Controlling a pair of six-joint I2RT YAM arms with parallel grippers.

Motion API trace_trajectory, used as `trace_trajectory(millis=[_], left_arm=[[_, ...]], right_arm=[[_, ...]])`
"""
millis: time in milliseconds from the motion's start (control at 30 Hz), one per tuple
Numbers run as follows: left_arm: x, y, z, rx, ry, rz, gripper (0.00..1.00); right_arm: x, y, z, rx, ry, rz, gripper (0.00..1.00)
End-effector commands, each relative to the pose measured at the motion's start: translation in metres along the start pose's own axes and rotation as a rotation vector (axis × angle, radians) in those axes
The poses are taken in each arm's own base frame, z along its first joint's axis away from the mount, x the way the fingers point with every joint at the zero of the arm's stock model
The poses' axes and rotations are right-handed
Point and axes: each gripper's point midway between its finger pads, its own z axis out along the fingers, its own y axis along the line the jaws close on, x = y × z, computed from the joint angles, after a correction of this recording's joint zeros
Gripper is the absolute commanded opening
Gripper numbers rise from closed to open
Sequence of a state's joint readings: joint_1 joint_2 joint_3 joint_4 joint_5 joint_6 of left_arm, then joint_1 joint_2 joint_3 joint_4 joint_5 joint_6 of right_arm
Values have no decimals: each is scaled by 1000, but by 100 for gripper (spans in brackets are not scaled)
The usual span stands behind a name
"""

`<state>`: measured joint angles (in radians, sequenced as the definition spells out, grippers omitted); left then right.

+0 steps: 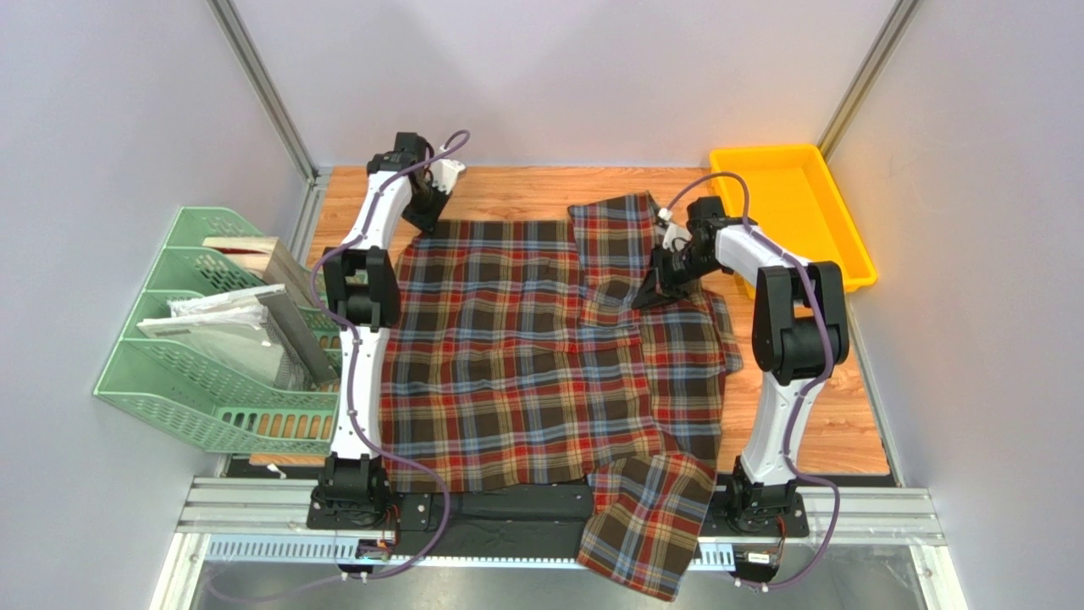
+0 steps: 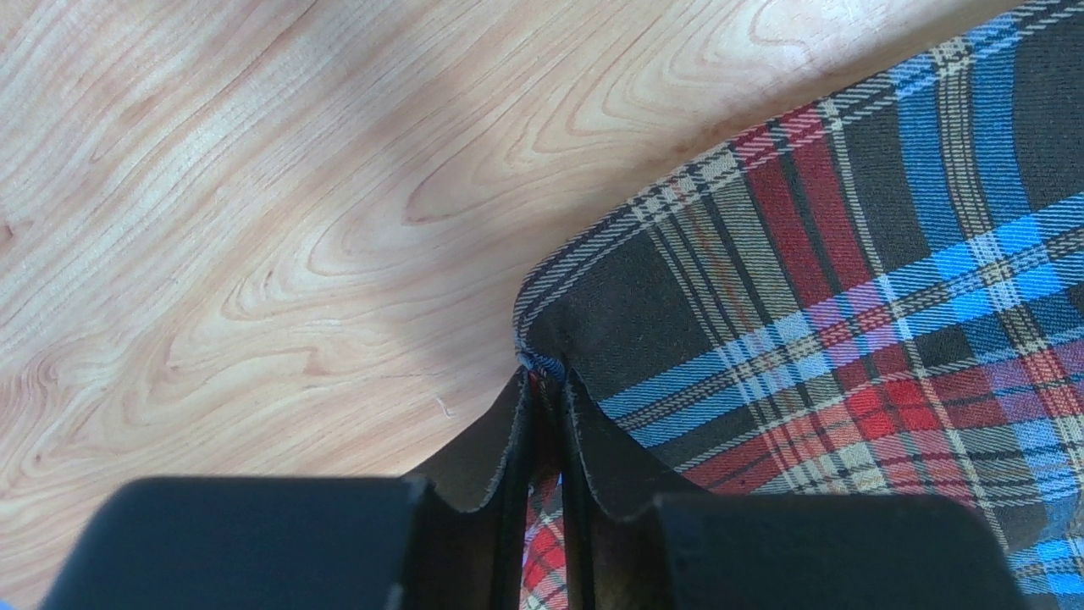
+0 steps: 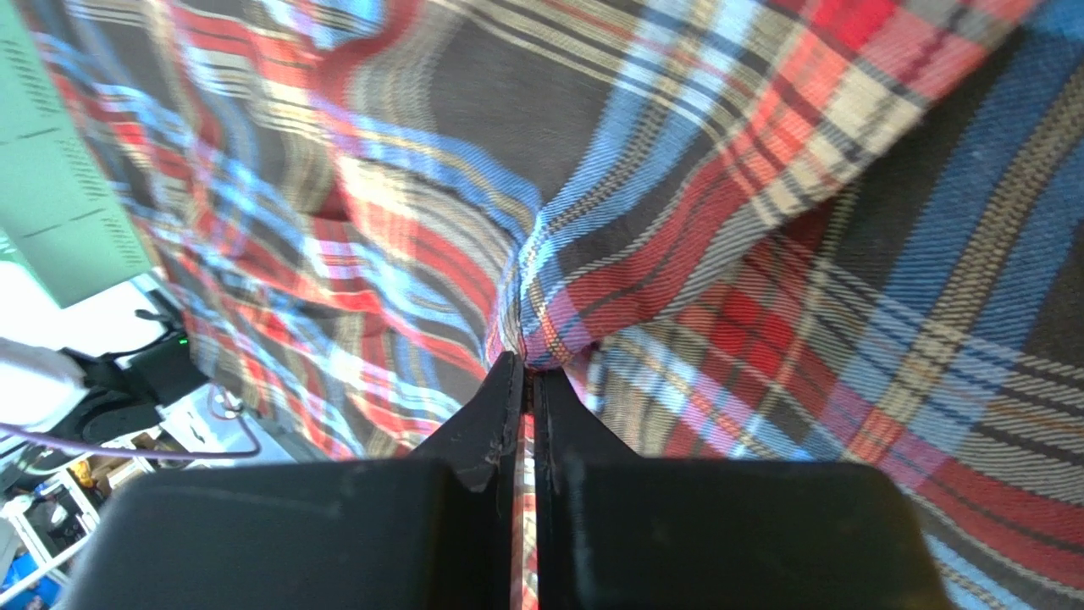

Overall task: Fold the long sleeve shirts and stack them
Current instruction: Fold the shirt

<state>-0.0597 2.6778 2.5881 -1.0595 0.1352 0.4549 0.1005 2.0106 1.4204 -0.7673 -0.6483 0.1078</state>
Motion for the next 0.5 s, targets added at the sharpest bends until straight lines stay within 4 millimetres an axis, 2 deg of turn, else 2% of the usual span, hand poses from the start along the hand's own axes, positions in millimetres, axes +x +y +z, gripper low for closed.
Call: trace_trajectory(millis=[0, 67, 200, 300, 333, 467], left_arm=[[-4, -2, -16, 5, -35, 25, 15], [-9, -2, -24, 15, -76, 18, 15], [-28, 1, -53, 4, -172, 27, 12], [-38, 3, -72, -5, -222, 49, 10], [-40, 4, -77, -2, -239, 50, 10], [-48, 2, -101, 8, -302, 81, 8]], right_arm=[[-38, 50, -51, -102, -166, -111, 0], [-42, 65, -65, -142, -192, -120, 0], [-49, 99, -105, -205, -277, -173, 0], [-49, 117, -127, -253, -312, -195, 0], [-48, 128, -141, -266, -339, -223, 0], [-40, 148, -175, -279, -402, -267, 0]])
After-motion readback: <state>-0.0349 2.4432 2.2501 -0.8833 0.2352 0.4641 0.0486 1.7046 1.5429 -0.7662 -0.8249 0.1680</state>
